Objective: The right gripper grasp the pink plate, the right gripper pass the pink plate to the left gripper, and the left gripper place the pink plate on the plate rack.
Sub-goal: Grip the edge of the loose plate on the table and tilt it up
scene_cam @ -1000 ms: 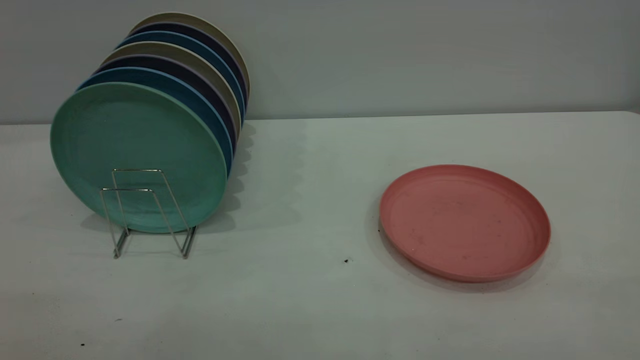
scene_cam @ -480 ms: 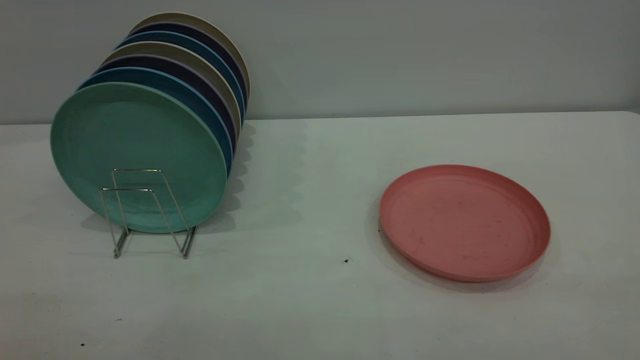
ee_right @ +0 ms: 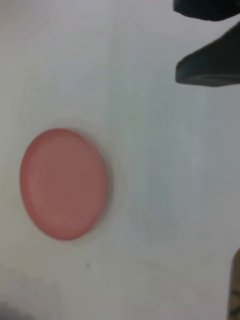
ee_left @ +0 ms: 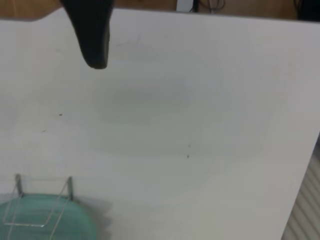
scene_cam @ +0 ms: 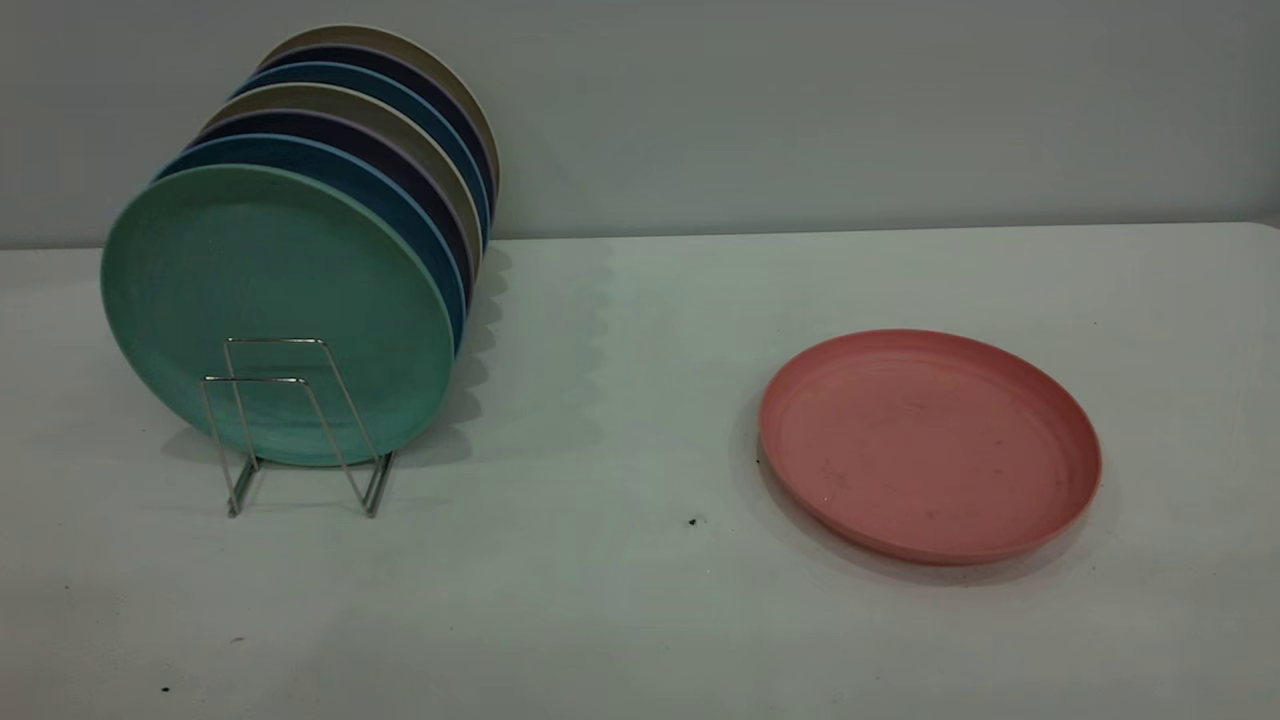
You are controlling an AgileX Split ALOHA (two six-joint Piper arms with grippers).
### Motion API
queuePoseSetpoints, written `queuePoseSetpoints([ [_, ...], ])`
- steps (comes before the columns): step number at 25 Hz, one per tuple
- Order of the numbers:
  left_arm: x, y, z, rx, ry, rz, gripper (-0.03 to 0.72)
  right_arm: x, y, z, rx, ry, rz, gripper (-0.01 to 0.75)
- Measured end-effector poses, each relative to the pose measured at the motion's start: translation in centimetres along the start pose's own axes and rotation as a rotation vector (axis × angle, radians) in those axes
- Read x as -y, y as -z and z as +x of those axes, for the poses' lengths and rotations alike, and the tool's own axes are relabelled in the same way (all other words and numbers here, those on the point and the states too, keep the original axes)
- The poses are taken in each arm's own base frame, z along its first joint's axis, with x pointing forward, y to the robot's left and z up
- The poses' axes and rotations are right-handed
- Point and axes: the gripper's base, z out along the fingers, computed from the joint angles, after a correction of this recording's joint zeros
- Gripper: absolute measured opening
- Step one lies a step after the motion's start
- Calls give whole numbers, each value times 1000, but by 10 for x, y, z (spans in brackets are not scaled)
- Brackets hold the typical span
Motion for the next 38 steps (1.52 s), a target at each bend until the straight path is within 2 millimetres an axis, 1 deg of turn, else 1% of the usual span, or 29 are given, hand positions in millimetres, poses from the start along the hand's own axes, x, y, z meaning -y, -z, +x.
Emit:
queuePoseSetpoints([
  [3, 0, -4, -19, -9, -6, -1, 485, 0, -10, -9, -73, -11, 0, 255],
  [5, 1, -10, -41, -13, -12, 2, 485, 0, -18, -23, -114, -11, -3, 286],
  [6, 1, -13, -53, -12, -15, 3, 485, 0, -22, -33, -122, -2, -6, 306],
  [8, 2, -25, -80, -51, -22, 9, 489, 1, -34, -51, -149, 22, -6, 348],
  [10, 4, -41, -103, -94, -49, 20, 510, 2, -48, -68, -158, 50, -4, 403],
  [12, 7, -61, -126, -142, -79, 44, 541, 3, -65, -80, -188, 61, -2, 450],
  [14, 13, -83, -145, -155, -103, 89, 567, 5, -87, -88, -221, 61, 3, 481],
  [15, 17, -94, -154, -165, -99, 122, 572, 6, -97, -90, -239, 57, 5, 488],
  [16, 21, -107, -163, -165, -104, 155, 576, 7, -110, -92, -266, 52, 8, 491],
  [18, 31, -128, -177, -167, -92, 244, 579, 9, -133, -95, -276, 41, 13, 495],
  [21, 51, -159, -192, -147, -153, 373, 580, 12, -178, -95, -340, -22, 5, 495],
  [25, 93, -198, -200, -164, -230, 544, 580, 15, -234, -91, -422, -91, 6, 495],
  [26, 106, -207, -199, -179, -245, 584, 580, 17, -249, -86, -463, -95, 10, 495],
  [30, 155, -237, -193, -243, -287, 692, 580, 27, -293, -78, -559, -121, 28, 495],
  [34, 199, -262, -182, -310, -340, 756, 580, 50, -325, -72, -632, -180, 39, 490],
  [36, 216, -271, -175, -338, -367, 778, 580, 62, -338, -73, -670, -203, -9, 484],
  [38, 231, -277, -169, -359, -391, 796, 580, 70, -350, -75, -691, -228, -102, 483],
])
